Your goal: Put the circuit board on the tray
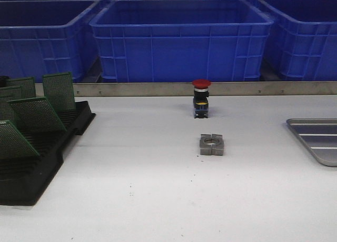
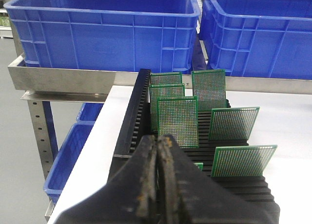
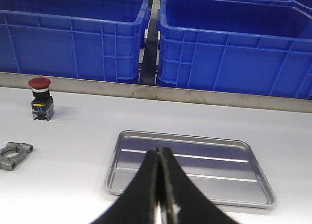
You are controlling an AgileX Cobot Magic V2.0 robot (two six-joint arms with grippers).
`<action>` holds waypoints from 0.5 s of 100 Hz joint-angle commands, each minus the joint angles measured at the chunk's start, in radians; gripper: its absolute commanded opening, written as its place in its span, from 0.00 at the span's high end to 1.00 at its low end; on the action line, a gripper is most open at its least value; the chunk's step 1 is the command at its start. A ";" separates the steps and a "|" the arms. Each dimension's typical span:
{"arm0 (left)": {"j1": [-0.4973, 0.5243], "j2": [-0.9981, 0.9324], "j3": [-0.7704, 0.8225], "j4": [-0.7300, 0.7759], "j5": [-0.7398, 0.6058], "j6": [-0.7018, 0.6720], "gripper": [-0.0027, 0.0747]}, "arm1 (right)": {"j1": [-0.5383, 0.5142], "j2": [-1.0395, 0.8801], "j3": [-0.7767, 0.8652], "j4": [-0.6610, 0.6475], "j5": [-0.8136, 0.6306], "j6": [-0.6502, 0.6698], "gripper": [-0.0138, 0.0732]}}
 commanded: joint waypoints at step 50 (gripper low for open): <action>0.000 -0.031 0.029 -0.077 -0.231 -0.009 0.99 | -0.001 -0.020 0.001 -0.013 -0.074 -0.003 0.91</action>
